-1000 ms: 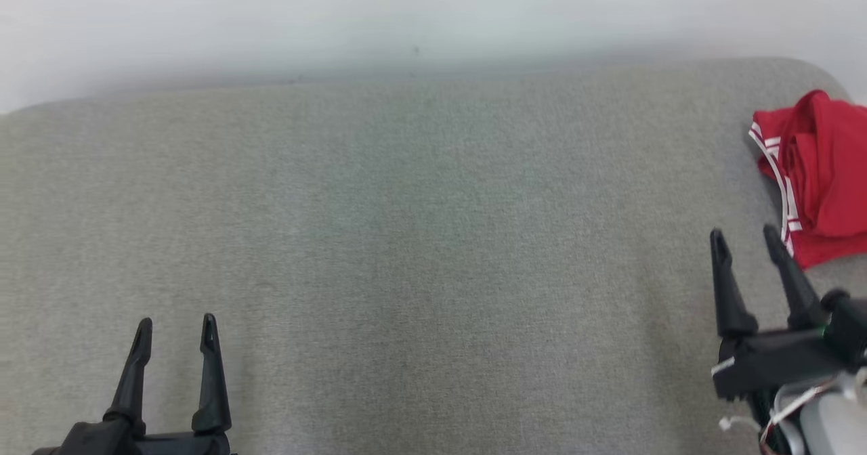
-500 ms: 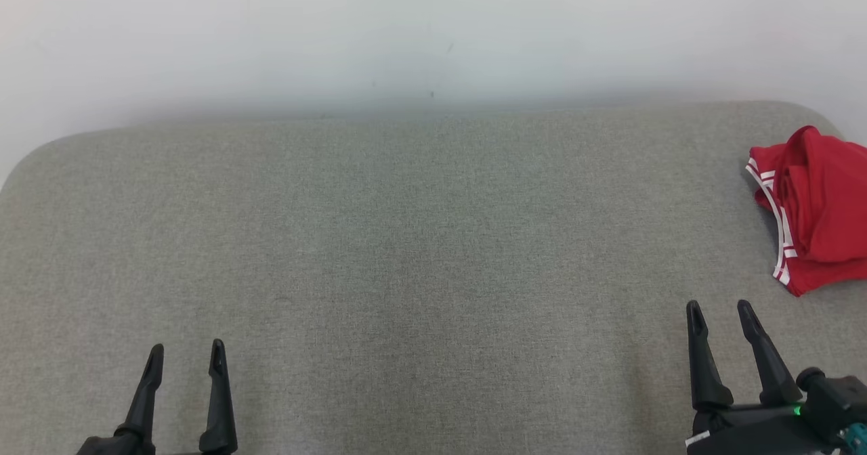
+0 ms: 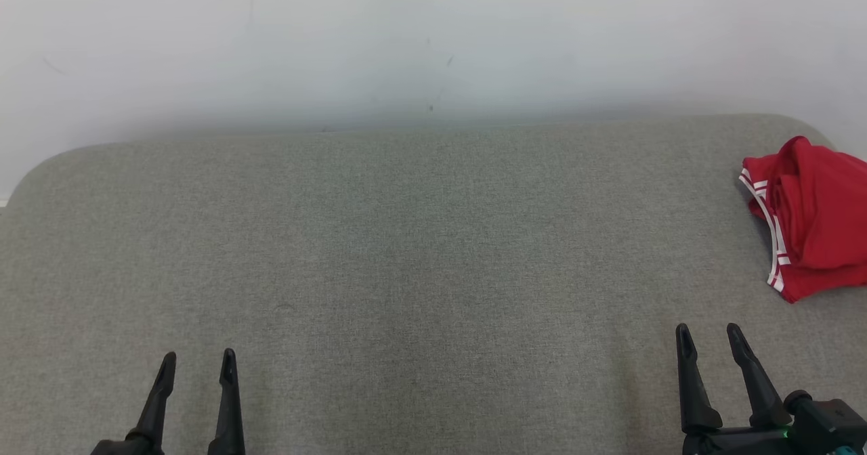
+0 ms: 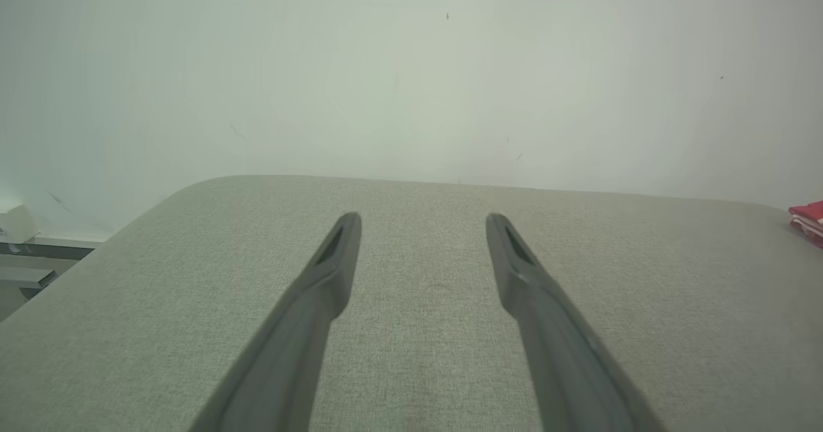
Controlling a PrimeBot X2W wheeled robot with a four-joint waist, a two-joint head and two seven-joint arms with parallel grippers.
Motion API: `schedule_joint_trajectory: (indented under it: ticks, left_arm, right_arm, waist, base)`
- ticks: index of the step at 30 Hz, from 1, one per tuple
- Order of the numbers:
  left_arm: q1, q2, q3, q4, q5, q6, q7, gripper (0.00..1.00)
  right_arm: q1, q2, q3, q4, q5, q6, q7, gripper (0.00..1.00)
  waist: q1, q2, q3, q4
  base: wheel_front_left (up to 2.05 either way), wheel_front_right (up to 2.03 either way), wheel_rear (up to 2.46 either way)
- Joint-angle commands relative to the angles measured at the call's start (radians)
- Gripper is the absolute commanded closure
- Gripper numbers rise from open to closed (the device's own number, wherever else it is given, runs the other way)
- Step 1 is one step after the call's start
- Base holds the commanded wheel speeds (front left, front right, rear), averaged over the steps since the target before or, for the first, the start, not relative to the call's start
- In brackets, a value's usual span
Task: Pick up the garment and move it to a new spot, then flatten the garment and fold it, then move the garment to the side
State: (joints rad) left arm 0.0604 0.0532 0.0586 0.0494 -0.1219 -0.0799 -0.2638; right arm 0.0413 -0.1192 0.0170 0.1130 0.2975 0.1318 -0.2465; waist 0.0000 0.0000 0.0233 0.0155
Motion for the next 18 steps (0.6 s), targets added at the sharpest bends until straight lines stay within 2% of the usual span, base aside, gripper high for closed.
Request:
schedule_joint_trajectory:
  ticks: [1,6,7,11,18]
  left_arm:
    - [0.007,0.000,0.001,0.002,0.005,-0.003,0.000,0.00]
    - [0.008,-0.001,0.001,0.008,0.007,-0.002,0.000,0.00]
    - [0.001,0.000,-0.001,0.006,0.006,0.000,0.000,1.00]
    - [0.007,-0.005,-0.002,0.043,-0.001,0.000,0.004,1.00]
    - [-0.014,-0.005,0.010,0.063,-0.125,-0.004,0.041,1.00]
  right_arm:
    - [0.011,0.001,0.001,-0.005,-0.005,-0.003,0.001,0.00]
    - [0.016,0.005,0.001,-0.011,-0.009,-0.003,0.006,0.00]
    - [0.005,0.003,0.001,-0.008,-0.003,0.000,0.008,1.00]
    - [0.015,0.009,0.005,0.024,0.006,0.000,0.011,1.00]
    - [0.001,0.012,-0.003,0.032,0.119,0.000,0.038,1.00]
  waist:
    - [0.0000,0.0000,-0.002,0.001]
    - [0.0000,0.0000,-0.005,0.004]
    - [0.0000,0.0000,-0.005,0.004]
    - [0.0000,0.0000,-0.006,0.004]
    - [0.0000,0.0000,-0.007,0.003]
  base:
    - [0.00,0.00,0.00]
    - [0.00,0.00,0.00]
    - [0.00,0.00,0.00]
    - [0.00,0.00,0.00]
    - [0.00,0.00,0.00]
